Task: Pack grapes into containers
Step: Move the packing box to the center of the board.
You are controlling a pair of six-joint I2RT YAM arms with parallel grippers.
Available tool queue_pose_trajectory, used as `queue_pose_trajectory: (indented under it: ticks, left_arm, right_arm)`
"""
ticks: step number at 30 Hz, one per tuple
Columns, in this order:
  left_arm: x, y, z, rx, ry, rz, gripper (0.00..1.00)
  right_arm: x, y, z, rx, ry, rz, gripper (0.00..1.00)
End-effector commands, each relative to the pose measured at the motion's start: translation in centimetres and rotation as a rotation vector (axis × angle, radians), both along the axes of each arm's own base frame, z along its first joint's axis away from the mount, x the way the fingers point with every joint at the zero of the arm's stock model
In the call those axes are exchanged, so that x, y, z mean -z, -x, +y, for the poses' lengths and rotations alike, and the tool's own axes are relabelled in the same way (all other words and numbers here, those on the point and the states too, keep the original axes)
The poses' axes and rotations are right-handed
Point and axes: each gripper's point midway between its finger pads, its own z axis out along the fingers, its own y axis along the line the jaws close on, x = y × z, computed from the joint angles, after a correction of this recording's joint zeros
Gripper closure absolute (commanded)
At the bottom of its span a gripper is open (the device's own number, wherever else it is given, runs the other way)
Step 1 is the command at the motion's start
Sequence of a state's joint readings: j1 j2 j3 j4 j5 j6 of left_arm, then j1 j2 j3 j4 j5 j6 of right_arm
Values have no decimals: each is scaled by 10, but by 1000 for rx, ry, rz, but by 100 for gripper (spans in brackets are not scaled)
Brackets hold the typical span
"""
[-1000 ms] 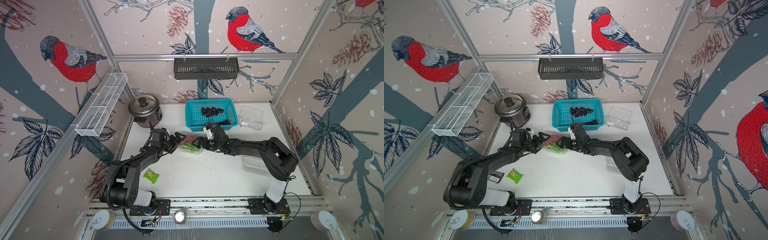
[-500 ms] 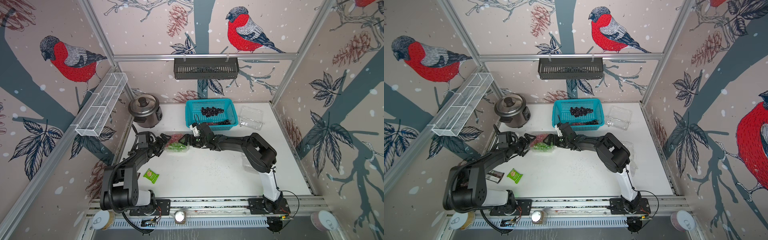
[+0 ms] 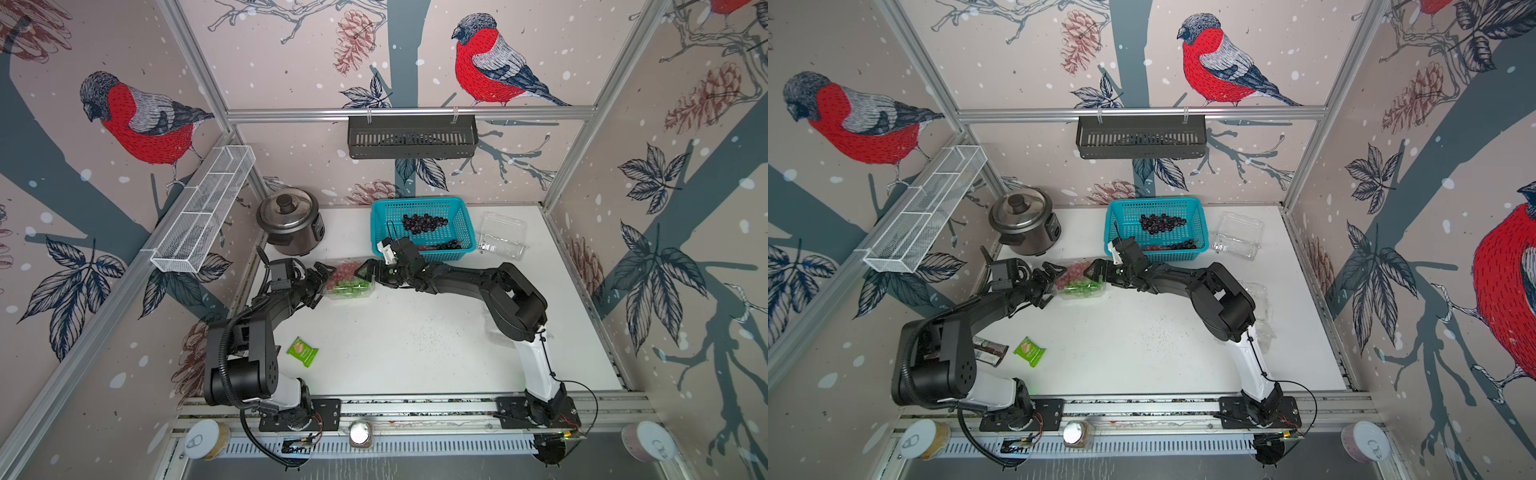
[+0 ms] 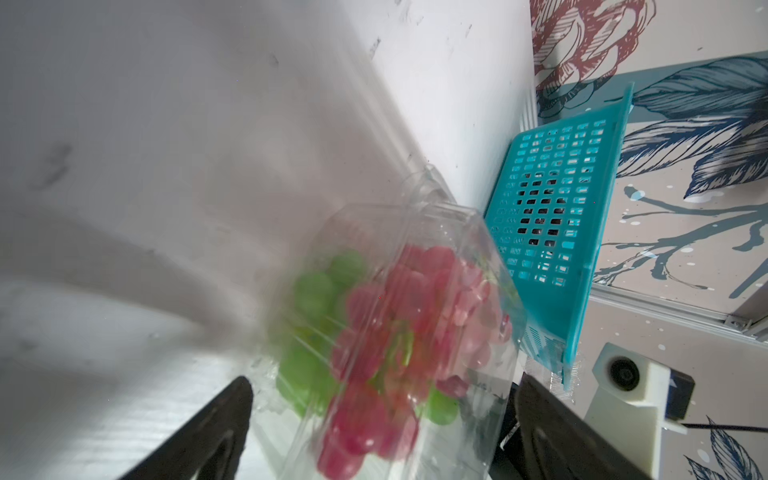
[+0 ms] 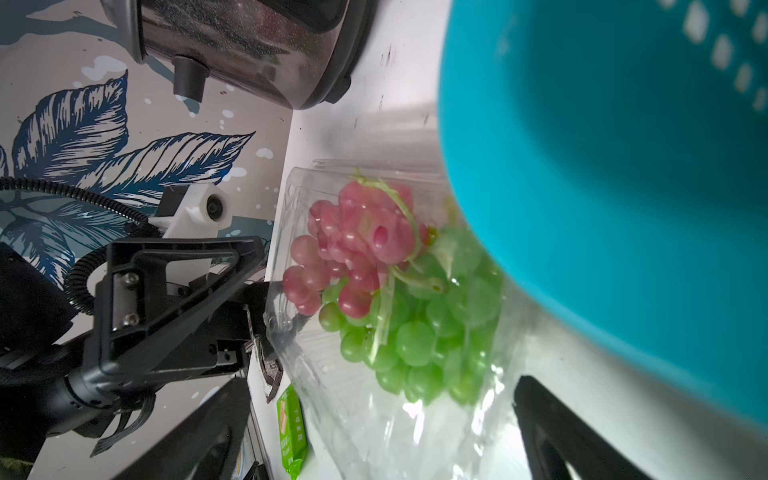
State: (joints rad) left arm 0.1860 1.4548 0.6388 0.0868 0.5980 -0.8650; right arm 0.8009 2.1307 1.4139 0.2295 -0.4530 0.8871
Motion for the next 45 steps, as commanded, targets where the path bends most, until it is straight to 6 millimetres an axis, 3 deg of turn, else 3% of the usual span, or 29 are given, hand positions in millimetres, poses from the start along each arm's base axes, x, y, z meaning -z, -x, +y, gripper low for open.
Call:
queue_pose_trajectory:
  ticks: [1, 8, 12, 16, 22, 28, 34, 45]
  left_arm:
    - [3, 13, 7, -3, -37, 28, 2]
    - [0, 52, -6, -12, 19, 45, 3]
    - [-8, 75, -30, -25, 157, 9, 2]
    - [-13, 79, -55, -18, 207, -7, 2]
    - [-12, 62, -59, -60, 255, -37, 3]
    - [-25, 29, -67, -69, 290, -89, 3]
    - [-22, 8, -64, -107, 293, -101, 3]
    - [-16, -24, -79, -111, 299, -102, 3]
  right_arm:
    - [-4, -1, -11, 12, 26, -38, 0]
    - [-22, 6, -32, 32, 98, -108, 0]
    - [-34, 5, -46, 56, 128, -153, 0]
    - [-34, 3, -52, 63, 130, -154, 0]
    - [-37, 6, -57, 66, 123, -153, 0]
    - [-38, 10, -65, 78, 123, -155, 0]
    - [-39, 10, -74, 94, 120, -154, 0]
    - [-38, 5, -89, 117, 100, -142, 0]
